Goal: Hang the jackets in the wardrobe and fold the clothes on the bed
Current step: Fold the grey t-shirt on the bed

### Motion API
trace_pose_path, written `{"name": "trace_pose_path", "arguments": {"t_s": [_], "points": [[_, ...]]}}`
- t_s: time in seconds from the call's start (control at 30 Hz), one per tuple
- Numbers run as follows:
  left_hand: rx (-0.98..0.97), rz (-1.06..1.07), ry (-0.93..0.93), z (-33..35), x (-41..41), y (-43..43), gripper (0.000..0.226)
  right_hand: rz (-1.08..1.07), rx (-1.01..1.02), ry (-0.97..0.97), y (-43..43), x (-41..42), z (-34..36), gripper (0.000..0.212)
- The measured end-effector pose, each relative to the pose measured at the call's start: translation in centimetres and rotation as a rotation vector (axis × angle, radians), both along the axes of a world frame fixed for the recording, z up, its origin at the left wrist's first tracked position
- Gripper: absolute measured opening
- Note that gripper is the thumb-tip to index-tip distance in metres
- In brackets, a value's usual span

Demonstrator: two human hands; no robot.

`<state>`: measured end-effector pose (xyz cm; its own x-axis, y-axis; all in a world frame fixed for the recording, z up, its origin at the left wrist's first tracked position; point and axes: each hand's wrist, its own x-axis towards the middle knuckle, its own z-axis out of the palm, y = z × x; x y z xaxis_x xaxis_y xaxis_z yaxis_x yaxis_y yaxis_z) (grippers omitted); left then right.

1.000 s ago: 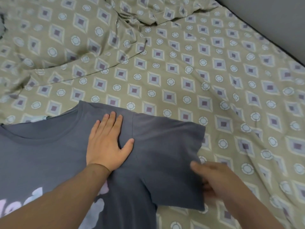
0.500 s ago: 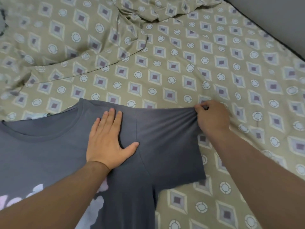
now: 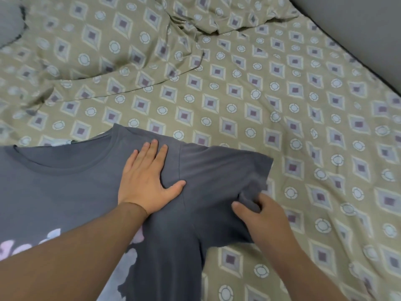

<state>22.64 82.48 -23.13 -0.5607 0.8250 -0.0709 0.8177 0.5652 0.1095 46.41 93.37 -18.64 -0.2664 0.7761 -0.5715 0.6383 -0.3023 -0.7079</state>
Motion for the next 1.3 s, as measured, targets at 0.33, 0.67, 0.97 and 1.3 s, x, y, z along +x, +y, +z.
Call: {"name": "trace_pose_path", "arguments": {"t_s": [0.33, 0.67, 0.97, 1.3], "points": [[-0.012, -0.229, -0.134, 1.9, 0.3, -3.1, 0.124, -0.152, -0.532, 0.541, -0.4, 0.5, 3.6, 0.045], [0.084, -0.303, -0.375, 1.1, 8.0, -15.3, 0.094, 0.365, 0.033, 0.318, -7.5, -10.2, 6.2, 0.069], [0.188, 0.619, -0.048, 4.4, -4.6, -34.3, 0.064, 0.846, 0.353, 0.052, -22.5, -20.1, 2.1, 0.036], [0.508, 1.188, -0.172, 3.7, -12.6, -40.4, 0.04, 1.131, 0.95, -0.099, -33.4, -28.6, -3.6, 0.062]]}}
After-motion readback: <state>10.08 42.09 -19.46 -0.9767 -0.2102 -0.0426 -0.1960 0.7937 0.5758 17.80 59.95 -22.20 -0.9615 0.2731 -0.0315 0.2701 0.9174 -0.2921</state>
